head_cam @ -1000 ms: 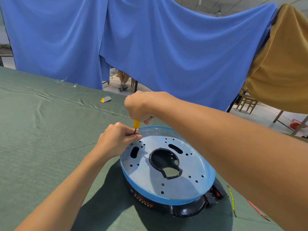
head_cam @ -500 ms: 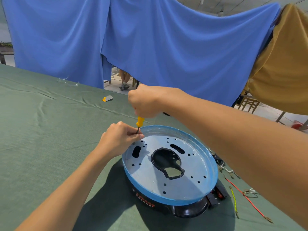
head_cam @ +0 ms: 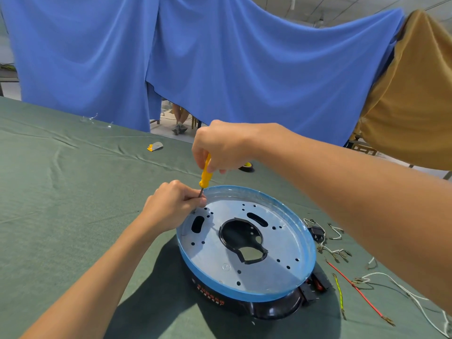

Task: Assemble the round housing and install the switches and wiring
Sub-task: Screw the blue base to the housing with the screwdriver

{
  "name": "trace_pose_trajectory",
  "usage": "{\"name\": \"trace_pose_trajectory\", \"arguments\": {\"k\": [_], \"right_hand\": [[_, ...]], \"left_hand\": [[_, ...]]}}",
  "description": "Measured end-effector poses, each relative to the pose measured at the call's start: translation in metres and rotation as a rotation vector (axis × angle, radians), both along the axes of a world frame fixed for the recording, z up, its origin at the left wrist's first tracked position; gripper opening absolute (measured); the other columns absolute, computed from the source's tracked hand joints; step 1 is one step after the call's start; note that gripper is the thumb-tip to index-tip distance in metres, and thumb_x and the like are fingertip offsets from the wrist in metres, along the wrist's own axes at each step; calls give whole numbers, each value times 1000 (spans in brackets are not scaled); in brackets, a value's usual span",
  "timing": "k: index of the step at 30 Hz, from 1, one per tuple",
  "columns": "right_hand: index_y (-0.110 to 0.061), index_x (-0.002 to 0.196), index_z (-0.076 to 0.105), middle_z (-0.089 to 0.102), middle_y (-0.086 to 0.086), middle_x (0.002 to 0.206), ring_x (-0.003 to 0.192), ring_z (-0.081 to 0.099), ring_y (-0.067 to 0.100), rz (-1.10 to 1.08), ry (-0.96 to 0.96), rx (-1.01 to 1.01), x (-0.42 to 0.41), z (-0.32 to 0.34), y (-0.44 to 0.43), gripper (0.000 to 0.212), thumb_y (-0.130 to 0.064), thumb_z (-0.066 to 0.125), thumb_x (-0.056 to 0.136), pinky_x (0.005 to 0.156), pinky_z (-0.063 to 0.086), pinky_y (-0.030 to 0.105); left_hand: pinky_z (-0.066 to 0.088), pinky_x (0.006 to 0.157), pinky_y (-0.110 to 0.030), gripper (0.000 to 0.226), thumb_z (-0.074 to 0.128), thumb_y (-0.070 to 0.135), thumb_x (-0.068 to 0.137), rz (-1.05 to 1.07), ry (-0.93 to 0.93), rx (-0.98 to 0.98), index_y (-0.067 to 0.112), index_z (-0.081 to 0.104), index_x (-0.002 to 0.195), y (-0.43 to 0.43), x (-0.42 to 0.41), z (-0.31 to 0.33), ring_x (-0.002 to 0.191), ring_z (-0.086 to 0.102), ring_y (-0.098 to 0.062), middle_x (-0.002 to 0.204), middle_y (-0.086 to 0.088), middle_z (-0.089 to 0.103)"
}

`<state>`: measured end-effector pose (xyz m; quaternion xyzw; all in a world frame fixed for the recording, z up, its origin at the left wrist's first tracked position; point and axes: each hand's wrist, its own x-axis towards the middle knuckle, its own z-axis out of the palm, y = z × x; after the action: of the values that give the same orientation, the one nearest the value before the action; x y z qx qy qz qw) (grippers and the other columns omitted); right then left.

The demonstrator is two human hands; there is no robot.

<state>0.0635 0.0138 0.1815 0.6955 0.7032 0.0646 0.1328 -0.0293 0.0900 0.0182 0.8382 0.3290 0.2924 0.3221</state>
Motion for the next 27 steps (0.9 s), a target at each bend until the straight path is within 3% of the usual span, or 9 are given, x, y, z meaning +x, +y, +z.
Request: {"name": "trace_pose_trajectory", "arguments": {"k": [3, 6, 8, 11, 15, 18, 21, 24, 27], "right_hand": [[-17, 89, 70, 59, -3, 69, 58, 53, 3, 15, -68, 21, -1, -1, 1, 14, -9, 59, 91, 48, 43, 19], [-16, 71, 53, 57, 1, 68, 67, 51, 14, 40, -141, 17, -5, -9, 7, 25, -14, 52, 96, 43, 36, 19], [-10, 86, 63, 63, 0, 74, 75, 56, 17, 65, -205, -30, -9, -12, 11, 22, -16, 46, 100, 37, 33, 16], [-6, 107, 66, 54, 0, 77, 67, 49, 15, 72, -284, -76, -15, -18, 11, 19, -8, 52, 95, 44, 30, 22], [-5, 96, 59, 54, 2, 68, 61, 59, 17, -51, -35, -46, -7, -18, 10, 15, -12, 46, 98, 50, 43, 23], [-11, 89, 59, 57, 1, 65, 67, 67, 20, -32, 28, -6, -1, -14, 6, 20, -28, 54, 97, 48, 41, 21], [-19, 91, 66, 62, -3, 67, 68, 62, 7, 18, 0, -29, 0, -11, 3, 2, -20, 64, 91, 46, 39, 21], [-19, 68, 46, 55, -5, 59, 60, 41, 3, 33, -84, 7, 1, -15, 4, 29, -19, 60, 93, 49, 39, 24], [-16, 63, 44, 59, -2, 59, 62, 49, 10, -11, -41, -6, 0, -21, 9, 34, -17, 49, 97, 50, 42, 27]], "left_hand": [[55, 82, -48, 11, 74, 35, 84, 18, -15, -6, 44, 70, 79, -3, 0, -1, 89, 70, -17, 84, 7, 76], [56, 77, -47, 6, 82, 34, 77, 52, -102, -22, 34, 77, 80, -5, 2, -2, 83, 72, -14, 79, 9, 76], [56, 74, -46, 10, 85, 30, 73, 79, -158, -17, 26, 80, 81, -6, 3, -3, 79, 72, -19, 74, 3, 76], [56, 71, -48, 8, 86, 28, 72, 96, -210, -14, 26, 79, 76, -6, 2, -4, 73, 70, -25, 67, 0, 74], [37, 54, -31, 8, 80, 40, 77, 99, -106, 29, 38, 75, 70, -5, 1, -2, 56, 47, -15, 57, 7, 66], [46, 63, -37, 19, 75, 41, 83, 71, -28, 30, 43, 70, 65, -2, 1, 1, 77, 62, -24, 73, 2, 73], [52, 74, -44, 19, 71, 39, 86, 26, -4, 37, 40, 72, 68, -1, 0, 2, 88, 65, -25, 80, -2, 75], [53, 86, -50, 17, 67, 35, 90, -36, 20, 31, 34, 77, 77, 2, 1, 2, 97, 68, -24, 85, -5, 75], [53, 85, -49, 20, 61, 37, 94, -47, 79, 47, 32, 77, 84, 3, 0, 2, 93, 67, -21, 85, -1, 75]]}}
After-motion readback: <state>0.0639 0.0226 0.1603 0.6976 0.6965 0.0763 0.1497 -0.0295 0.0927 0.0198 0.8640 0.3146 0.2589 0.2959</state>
